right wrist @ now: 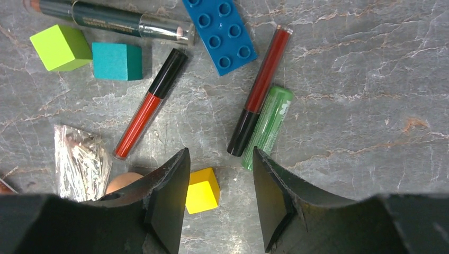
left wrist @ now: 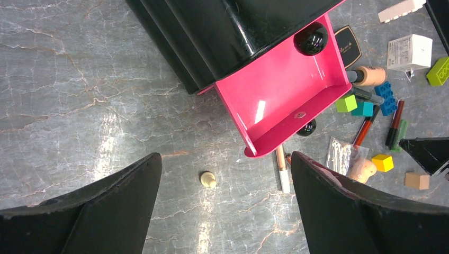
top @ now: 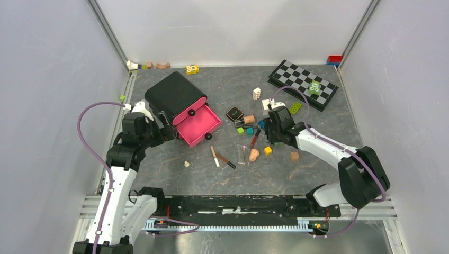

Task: Organize the makeup
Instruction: Pick up the makeup from the center of the board.

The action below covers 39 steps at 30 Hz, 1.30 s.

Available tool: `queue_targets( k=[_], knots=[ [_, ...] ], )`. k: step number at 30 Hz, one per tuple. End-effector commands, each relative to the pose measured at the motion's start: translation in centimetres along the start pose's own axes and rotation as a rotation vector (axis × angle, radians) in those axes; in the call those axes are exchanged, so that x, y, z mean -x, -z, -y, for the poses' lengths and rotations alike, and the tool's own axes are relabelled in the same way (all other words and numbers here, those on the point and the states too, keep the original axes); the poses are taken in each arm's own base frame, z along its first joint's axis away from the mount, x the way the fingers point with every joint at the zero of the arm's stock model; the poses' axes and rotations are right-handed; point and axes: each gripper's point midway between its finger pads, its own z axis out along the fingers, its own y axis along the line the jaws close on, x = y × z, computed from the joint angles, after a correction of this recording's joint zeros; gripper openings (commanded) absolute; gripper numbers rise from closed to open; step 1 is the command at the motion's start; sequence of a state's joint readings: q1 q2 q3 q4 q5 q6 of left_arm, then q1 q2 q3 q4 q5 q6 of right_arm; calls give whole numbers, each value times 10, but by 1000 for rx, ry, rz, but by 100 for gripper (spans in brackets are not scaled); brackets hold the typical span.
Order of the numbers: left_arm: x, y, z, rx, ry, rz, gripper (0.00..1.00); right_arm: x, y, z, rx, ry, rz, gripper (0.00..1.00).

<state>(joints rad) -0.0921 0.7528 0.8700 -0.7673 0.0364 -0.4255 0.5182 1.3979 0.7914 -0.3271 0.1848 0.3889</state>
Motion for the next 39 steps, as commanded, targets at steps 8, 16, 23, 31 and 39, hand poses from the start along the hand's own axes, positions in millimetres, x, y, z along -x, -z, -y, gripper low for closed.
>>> queue_targets(
  k=[8,16,23,31,39],
  knots=[
    [7,-2,5,-27,-33,26,97,12,-3,21,-70,-48,23,49],
    [7,-2,5,-26,-33,27,97,10,-4,29,-72,-57,18,51],
    [7,-3,5,-26,-33,25,97,3,-6,36,-89,-68,7,51],
    [7,-2,4,-24,-33,27,97,-6,-17,39,-73,-85,-23,48],
    [7,-3,5,-25,-33,24,97,-14,-26,41,-67,-95,-51,43]
  ],
)
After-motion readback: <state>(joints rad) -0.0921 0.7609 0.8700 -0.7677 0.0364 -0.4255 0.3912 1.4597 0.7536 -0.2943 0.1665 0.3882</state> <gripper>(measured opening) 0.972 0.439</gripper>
